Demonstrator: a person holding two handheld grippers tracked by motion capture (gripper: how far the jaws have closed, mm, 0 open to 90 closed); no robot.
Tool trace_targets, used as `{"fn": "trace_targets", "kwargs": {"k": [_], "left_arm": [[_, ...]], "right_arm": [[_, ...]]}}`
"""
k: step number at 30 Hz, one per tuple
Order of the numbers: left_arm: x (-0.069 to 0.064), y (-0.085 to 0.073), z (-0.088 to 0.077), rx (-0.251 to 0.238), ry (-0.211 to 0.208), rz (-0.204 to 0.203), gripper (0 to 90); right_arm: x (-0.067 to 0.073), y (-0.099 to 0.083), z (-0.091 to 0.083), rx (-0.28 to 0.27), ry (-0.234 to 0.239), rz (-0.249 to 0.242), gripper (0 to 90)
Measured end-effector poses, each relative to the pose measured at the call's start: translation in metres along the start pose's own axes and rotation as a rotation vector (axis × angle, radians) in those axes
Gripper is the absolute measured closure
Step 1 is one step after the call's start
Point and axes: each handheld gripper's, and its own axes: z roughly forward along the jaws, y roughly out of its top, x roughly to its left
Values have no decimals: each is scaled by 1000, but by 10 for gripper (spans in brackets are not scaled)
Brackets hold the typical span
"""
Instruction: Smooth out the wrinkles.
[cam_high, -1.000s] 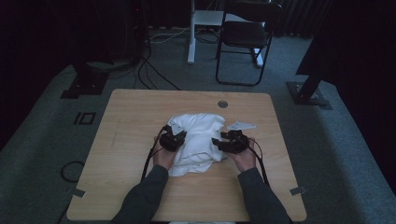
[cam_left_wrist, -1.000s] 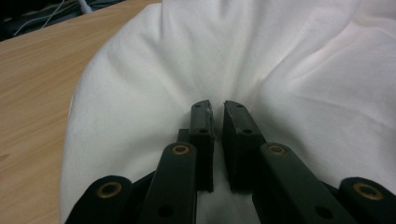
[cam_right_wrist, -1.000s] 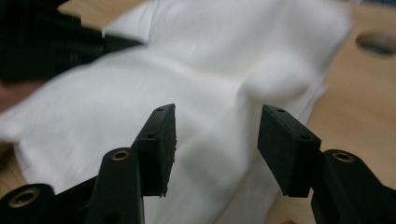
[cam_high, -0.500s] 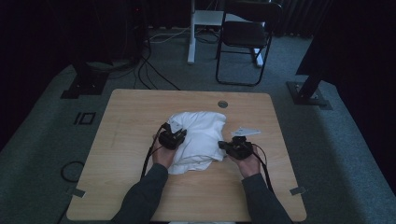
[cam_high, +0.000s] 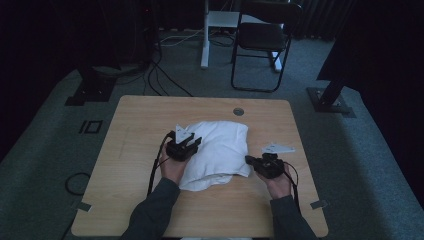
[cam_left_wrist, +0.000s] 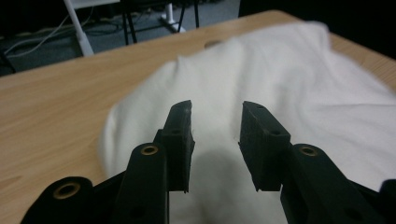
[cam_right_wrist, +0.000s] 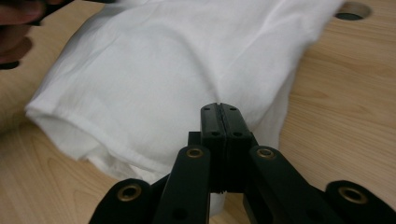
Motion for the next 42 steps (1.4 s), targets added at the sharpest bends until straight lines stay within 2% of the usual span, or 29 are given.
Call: {"fn": "trace_targets", "kwargs": {"k": [3, 5, 7, 9, 10, 12, 14, 15, 18, 21, 23, 24, 25, 27, 28, 29, 31, 32, 34, 36, 38, 42], "left_arm": [[0, -1, -5, 8, -12, -12, 641], [0, -5, -9, 24, -43, -45, 640], [-5, -11, -12, 38, -82, -68, 638], [-13, -17, -11, 61, -116, -64, 631], [-19, -22, -8, 79, -115, -35, 625], [-23, -27, -3, 105, -91, 14, 617], [-19, -28, 1, 109, -87, -6, 617], [-16, -28, 2, 114, -80, -4, 616], [-7, -26, 9, 129, -13, 20, 609], [5, -22, 16, 134, 28, -2, 609], [11, -18, 19, 132, 37, -24, 608], [12, -15, 16, 125, 34, -37, 608], [11, -13, 11, 110, 27, -40, 608], [7, -11, 1, 73, -4, -42, 603], [2, -9, -7, 49, -23, -32, 601], [-1, -9, -12, 38, -35, -27, 601], [-12, -10, -21, 14, -77, -20, 602], [-18, -12, -23, 13, -95, -16, 602], [-30, -17, -25, 19, -135, -1, 602], [-41, -25, -25, 29, -176, 5, 603], [-50, -33, -23, 56, -207, 18, 604], [-56, -51, -11, 129, -229, 21, 609]], "right_arm": [[-4, -3, -3, 2, -20, 4, 897], [-7, -9, 4, 69, -83, -30, 897], [-10, -14, 10, 93, -92, -33, 897], [-12, -17, 20, 123, -95, -33, 897], [-12, -18, 24, 138, -98, -39, 896], [-9, -21, 36, 180, -105, -64, 897], [-3, -23, 48, 212, -111, -97, 897], [1, -24, 53, 223, -113, -115, 897], [10, -25, 58, 229, -89, -130, 896], [22, -25, 63, 233, -35, -160, 892], [27, -23, 65, 233, -16, -167, 880], [28, -22, 65, 227, -20, -165, 842], [28, -19, 61, 206, -27, -156, 766], [26, -11, 48, 117, -42, -134, 619], [25, -8, 42, 74, -54, -122, 577], [21, 0, 33, 1, -79, -103, 524], [15, 12, 25, -78, -90, -69, 472], [13, 17, 25, -89, -82, -60, 451], [11, 25, 33, -86, -68, -84, 412], [11, 29, 46, -60, -63, -103, 397], [9, 30, 62, -26, -78, -115, 392], [-5, 28, 94, 52, -98, -57, 404]]}}
